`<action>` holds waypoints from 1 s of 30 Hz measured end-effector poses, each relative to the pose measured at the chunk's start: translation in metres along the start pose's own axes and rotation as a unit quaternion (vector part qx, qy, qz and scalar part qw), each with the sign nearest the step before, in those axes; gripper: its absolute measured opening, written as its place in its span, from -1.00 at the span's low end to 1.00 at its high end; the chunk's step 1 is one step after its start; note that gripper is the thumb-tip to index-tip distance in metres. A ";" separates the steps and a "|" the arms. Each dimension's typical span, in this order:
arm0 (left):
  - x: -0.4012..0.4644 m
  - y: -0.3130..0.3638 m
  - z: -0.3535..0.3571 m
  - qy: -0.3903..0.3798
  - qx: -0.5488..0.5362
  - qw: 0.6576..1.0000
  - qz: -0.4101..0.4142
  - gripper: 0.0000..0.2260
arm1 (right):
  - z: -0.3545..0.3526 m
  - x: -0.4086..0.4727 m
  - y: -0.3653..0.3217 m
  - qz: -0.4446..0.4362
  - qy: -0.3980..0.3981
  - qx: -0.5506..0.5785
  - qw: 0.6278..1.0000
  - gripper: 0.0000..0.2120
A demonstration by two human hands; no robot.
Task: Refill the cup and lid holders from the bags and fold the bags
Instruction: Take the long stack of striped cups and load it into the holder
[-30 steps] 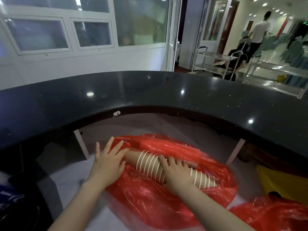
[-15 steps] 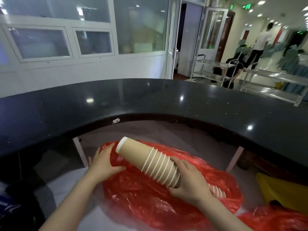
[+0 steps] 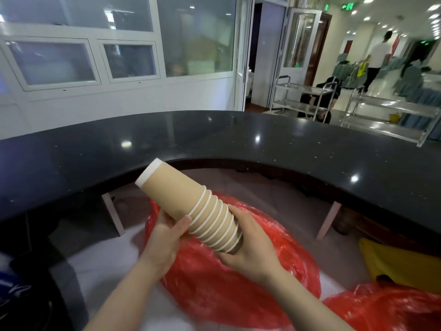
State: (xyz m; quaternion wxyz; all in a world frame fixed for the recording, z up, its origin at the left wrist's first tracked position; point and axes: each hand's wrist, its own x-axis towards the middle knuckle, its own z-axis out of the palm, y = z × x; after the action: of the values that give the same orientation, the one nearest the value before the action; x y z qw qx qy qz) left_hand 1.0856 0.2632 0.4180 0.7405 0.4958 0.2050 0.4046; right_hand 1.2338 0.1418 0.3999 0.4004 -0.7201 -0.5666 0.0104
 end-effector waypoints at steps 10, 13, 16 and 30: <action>-0.010 -0.012 0.007 0.095 -0.017 0.995 0.025 -0.54 | -0.009 -0.048 0.028 0.055 -0.039 -0.086 0.994 -0.17; -0.012 -0.017 -0.002 0.108 -0.032 0.994 0.014 -0.58 | -0.019 -0.081 0.048 0.123 -0.010 -0.108 0.986 -0.36; -0.014 -0.022 -0.007 0.111 -0.042 0.993 0.009 -0.58 | -0.026 -0.103 0.070 0.190 -0.035 -0.130 0.973 -0.35; -0.031 -0.027 -0.010 0.149 -0.040 0.988 -0.001 -0.54 | -0.034 -0.130 0.089 0.272 -0.077 0.036 0.958 -0.41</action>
State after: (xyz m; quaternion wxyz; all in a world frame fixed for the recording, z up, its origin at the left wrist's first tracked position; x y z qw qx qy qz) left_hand 1.0706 0.2393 0.3865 0.7210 0.4002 0.2971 0.4812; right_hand 1.2752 0.0125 0.3139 0.3633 -0.8293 -0.3773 0.1950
